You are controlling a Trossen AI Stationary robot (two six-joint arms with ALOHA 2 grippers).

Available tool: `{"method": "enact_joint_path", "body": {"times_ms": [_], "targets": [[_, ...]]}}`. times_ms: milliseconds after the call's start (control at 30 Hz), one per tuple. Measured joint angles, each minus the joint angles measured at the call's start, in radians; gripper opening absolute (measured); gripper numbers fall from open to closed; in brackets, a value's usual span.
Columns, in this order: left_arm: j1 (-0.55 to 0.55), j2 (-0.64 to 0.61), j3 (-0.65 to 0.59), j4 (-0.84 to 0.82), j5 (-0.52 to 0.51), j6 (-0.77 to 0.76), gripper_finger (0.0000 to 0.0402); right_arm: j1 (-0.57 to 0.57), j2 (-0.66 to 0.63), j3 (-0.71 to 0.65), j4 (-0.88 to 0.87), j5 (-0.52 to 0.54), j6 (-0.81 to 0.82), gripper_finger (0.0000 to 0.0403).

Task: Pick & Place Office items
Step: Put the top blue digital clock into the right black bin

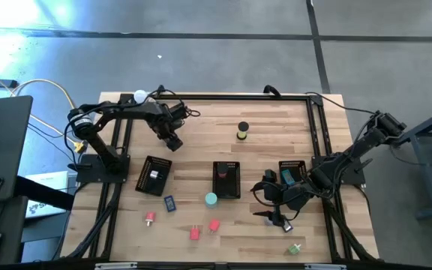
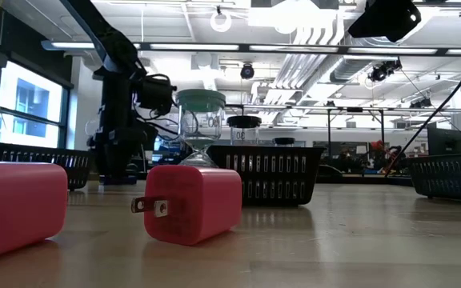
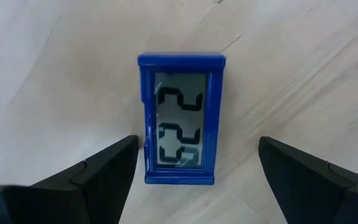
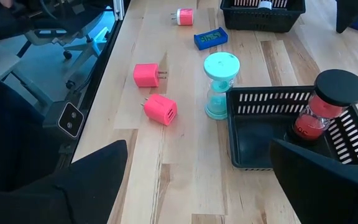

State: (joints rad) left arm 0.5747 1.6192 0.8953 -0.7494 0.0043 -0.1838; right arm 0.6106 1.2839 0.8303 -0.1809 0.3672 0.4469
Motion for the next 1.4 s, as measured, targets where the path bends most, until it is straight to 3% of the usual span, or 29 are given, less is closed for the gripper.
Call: {"method": "enact_joint_path", "body": {"times_ms": [233, 600, 967, 1400], "targets": [[0.000, 0.000, -0.003, 0.002, -0.011, 0.000, 0.0294, 0.000, 0.000, 0.000, 0.000, 0.000, 0.000, 0.0380], [-0.002, 0.000, -0.002, 0.007, -0.043, 0.007, 0.0142, 0.000, 0.000, 0.000, 0.001, 0.000, 0.000, 0.0380], [-0.051, -0.035, -0.004, -0.008, -0.075, 0.047, 0.0141, 0.000, 0.000, 0.000, 0.001, 0.000, 0.000, 0.0380], [-0.232, -0.408, -0.001, 0.002, -0.061, -0.028, 0.0141, 0.000, 0.000, 0.000, 0.056, -0.003, -0.006, 0.0380]]}}
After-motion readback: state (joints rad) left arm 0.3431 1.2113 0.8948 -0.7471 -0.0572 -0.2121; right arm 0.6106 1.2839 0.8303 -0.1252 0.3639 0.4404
